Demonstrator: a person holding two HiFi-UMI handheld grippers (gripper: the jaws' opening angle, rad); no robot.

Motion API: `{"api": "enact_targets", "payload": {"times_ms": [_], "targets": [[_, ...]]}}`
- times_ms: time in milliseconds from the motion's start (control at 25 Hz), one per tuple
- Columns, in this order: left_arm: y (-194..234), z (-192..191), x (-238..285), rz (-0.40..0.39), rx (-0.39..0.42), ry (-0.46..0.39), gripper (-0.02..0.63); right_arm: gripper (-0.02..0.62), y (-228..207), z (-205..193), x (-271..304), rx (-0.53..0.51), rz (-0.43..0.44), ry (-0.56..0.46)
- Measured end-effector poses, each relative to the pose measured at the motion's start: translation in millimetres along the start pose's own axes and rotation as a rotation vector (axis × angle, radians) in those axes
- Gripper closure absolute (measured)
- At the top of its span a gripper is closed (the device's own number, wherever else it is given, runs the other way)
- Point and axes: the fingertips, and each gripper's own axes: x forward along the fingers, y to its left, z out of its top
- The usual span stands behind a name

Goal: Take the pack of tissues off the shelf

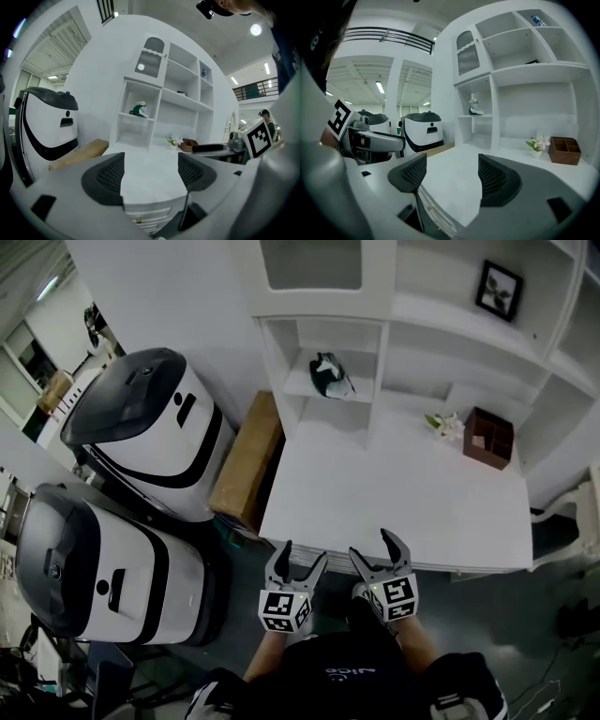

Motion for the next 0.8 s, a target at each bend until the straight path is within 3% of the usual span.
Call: {"api": "enact_targets", "payload": {"times_ms": [320,800], "targets": [[-1,18,56,0.099,-0.018,-0.021,0.253,0.259,-39,16,47,-0.047,0.135,0.021],[2,35,108,0.213,-0.037,-0.052,0.253,0.261,-70,63,100,-0.153,0.267,-0.05]]}}
